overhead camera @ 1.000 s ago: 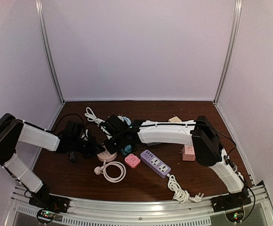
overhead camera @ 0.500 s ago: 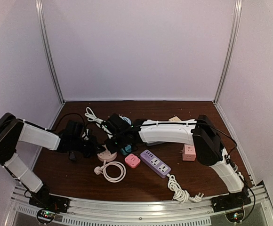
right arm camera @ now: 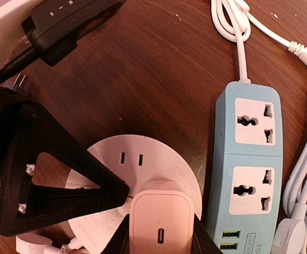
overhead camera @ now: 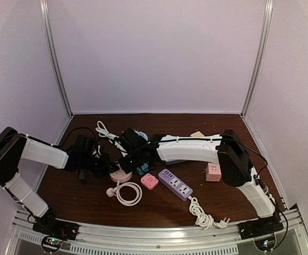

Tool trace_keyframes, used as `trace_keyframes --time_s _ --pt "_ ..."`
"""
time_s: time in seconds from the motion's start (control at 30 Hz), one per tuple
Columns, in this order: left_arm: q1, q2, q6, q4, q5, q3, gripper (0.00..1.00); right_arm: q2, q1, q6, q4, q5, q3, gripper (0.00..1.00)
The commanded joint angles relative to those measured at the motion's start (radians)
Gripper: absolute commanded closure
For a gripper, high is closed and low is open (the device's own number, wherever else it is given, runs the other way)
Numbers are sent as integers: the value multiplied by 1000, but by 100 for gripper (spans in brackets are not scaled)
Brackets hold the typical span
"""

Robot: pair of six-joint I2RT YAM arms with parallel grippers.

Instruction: Pull the plug off the socket

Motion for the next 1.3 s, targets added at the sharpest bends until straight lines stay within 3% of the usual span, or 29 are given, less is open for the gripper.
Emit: trace_keyframes --time_s 0.0,0.23,0.67,1.07,1.27 --pt "7 60 19 -321 -204 -49 100 -159 16 -78 44 81 5 84" --pt "7 40 9 -349 -232 -40 100 -194 5 -110 53 70 -21 84" --pt "5 0 37 -373 -233 -16 100 -201 -16 -14 103 -76 -44 85" --pt "5 -253 193 -545 -334 184 100 -156 -24 37 88 -15 -49 86" --pt "5 -273 212 -435 -182 182 100 -116 -27 60 104 -45 -27 86"
